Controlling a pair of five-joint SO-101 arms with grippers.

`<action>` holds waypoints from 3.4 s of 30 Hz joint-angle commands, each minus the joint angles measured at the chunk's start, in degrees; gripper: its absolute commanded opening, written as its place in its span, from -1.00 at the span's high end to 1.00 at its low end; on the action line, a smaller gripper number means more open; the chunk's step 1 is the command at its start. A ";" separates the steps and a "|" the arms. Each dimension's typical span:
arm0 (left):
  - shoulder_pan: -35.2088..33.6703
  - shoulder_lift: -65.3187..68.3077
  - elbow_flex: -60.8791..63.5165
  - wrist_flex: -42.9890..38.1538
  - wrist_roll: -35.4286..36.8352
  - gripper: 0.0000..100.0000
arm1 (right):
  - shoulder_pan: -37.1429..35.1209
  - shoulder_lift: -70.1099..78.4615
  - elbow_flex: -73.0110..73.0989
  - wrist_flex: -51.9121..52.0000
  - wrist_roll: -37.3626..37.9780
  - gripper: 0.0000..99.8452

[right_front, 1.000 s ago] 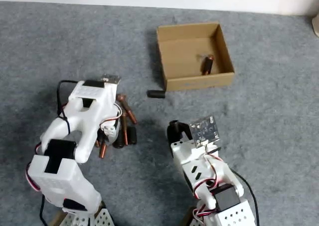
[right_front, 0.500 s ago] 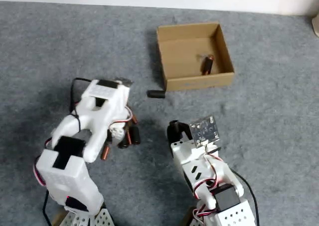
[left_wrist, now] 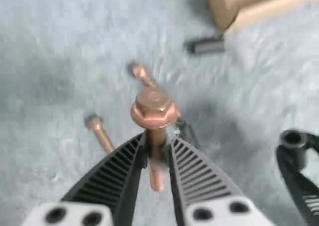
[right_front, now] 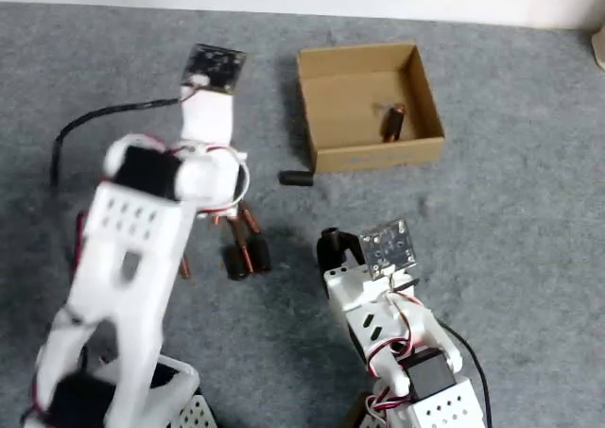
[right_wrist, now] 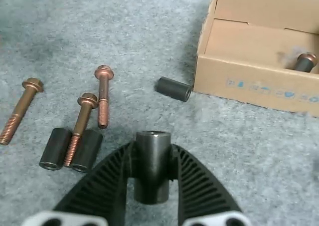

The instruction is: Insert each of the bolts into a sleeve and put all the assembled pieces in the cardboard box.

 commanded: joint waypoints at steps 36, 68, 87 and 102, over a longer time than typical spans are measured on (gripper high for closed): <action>15.34 -69.85 70.02 -59.25 24.88 0.99 | -13.05 -2.24 -2.77 -5.76 8.00 0.99; 18.68 -69.76 72.13 -50.02 26.81 0.99 | -8.48 -2.24 -2.86 -6.37 8.35 0.99; 17.89 -69.58 72.92 -51.08 29.36 0.99 | -9.54 -2.24 -5.05 -6.11 8.35 0.99; 17.19 -69.67 69.76 -51.69 29.45 0.99 | -9.89 -2.24 -6.37 -5.93 4.66 0.99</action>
